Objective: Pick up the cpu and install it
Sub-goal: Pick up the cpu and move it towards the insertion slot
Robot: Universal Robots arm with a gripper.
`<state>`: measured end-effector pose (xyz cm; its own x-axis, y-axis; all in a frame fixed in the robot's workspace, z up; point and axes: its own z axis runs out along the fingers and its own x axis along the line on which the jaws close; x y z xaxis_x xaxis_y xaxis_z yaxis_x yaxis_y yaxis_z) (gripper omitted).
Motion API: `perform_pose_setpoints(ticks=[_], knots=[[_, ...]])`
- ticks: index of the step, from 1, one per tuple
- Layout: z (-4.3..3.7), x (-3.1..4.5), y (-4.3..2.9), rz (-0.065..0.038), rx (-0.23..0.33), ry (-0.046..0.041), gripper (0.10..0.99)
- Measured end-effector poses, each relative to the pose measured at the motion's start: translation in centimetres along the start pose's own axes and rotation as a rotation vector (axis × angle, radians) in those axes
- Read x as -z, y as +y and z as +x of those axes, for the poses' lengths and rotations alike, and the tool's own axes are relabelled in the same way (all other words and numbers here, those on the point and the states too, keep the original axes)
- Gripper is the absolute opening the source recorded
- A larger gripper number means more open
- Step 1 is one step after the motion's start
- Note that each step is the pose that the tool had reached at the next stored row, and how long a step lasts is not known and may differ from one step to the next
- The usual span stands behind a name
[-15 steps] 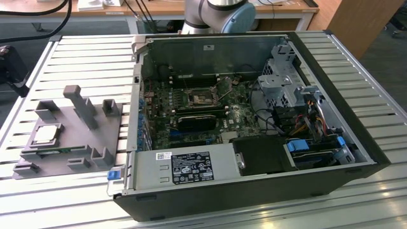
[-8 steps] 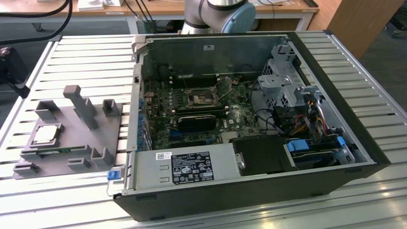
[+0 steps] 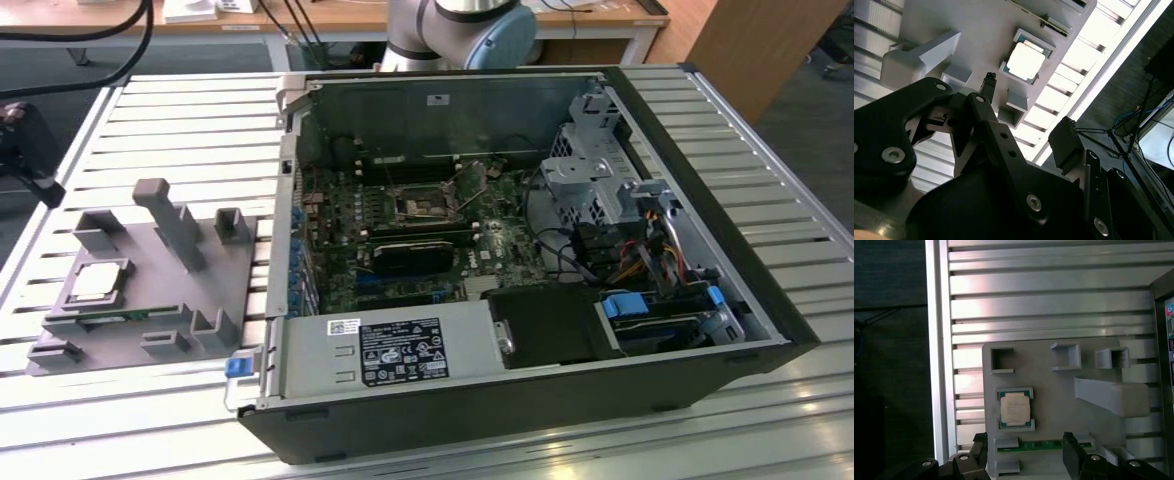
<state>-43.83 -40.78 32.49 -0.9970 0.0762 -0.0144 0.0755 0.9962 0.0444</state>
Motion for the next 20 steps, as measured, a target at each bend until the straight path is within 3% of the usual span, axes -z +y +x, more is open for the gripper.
perform_pose_setpoints(ticks=[20], knots=[[0.01, -0.85, -0.14, -0.001, 0.0, 0.0013, 0.706]])
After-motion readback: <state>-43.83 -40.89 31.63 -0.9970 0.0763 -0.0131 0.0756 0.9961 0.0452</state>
